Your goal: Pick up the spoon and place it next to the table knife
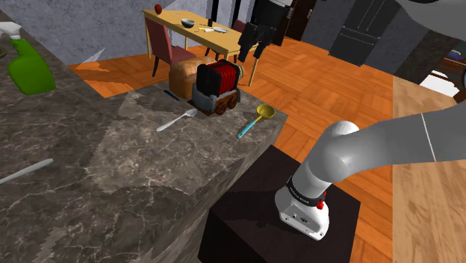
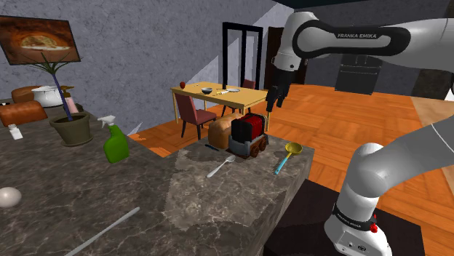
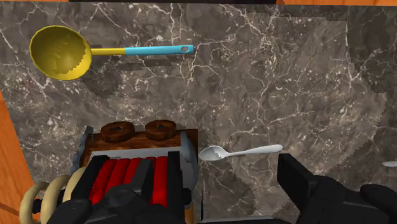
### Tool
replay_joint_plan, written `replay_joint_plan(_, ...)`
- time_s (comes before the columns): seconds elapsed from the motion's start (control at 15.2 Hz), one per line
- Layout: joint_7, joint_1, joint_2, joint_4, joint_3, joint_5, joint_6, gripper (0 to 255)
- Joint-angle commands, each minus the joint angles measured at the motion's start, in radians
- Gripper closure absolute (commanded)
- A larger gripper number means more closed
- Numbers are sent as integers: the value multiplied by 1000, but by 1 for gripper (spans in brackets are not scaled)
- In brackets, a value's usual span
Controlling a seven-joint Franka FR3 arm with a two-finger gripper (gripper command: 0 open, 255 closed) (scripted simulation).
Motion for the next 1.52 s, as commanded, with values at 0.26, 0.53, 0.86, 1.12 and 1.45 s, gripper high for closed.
replay_joint_plan(0.26,-207,61,102,-30,-66,7,119,0)
replay_joint_plan(0.53,-417,125,226,-30,-124,29,222,0)
replay_joint_plan(0.86,-684,203,397,5,-179,82,321,0)
replay_joint_plan(1.12,-898,258,539,54,-204,138,374,0)
replay_joint_plan(1.45,-1155,314,711,131,-208,211,414,0)
